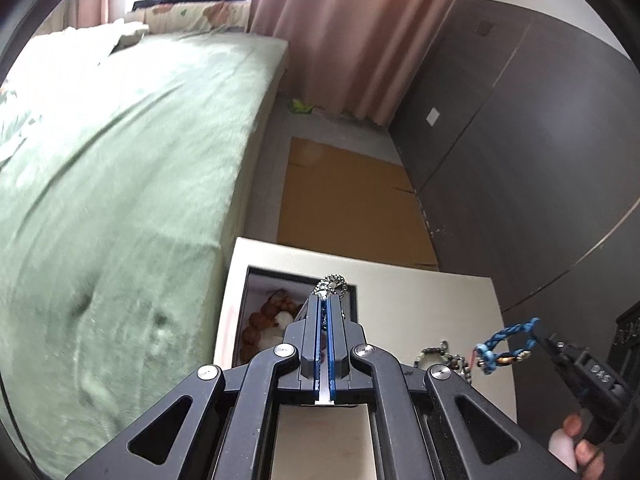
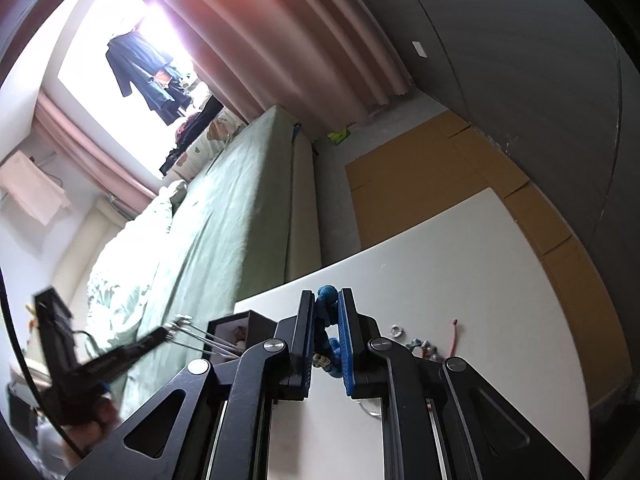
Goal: Organize jewelry
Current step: 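Release the chain into the box with left gripper while right gripper lowers blue bracelet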
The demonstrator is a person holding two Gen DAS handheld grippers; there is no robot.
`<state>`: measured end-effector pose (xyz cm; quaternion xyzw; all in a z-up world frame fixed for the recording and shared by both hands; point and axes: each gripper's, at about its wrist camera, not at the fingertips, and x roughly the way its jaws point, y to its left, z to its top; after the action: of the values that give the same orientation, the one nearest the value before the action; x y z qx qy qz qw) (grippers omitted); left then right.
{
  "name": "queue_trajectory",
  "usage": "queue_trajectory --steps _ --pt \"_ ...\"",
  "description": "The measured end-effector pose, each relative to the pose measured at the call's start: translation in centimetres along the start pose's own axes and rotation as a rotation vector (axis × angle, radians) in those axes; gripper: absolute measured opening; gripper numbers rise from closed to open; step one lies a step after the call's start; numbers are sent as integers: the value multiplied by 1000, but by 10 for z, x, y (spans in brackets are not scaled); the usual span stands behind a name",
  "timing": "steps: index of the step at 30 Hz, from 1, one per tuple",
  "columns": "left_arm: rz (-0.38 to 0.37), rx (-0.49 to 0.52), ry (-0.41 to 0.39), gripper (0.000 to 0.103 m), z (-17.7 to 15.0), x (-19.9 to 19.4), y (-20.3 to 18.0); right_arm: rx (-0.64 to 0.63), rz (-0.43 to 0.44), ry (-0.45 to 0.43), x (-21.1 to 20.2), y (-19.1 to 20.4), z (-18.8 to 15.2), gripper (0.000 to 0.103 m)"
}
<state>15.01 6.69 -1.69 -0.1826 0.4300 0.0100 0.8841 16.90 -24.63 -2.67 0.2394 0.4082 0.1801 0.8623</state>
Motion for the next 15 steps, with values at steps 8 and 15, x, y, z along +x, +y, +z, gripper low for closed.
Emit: queue_trajectory --steps 8,15 --pt "-33 -90 58 1 -21 34 18 -5 8 -5 6 7 -5 13" --pt "-58 -160 116 2 -28 56 38 -35 8 -14 13 21 -13 13"
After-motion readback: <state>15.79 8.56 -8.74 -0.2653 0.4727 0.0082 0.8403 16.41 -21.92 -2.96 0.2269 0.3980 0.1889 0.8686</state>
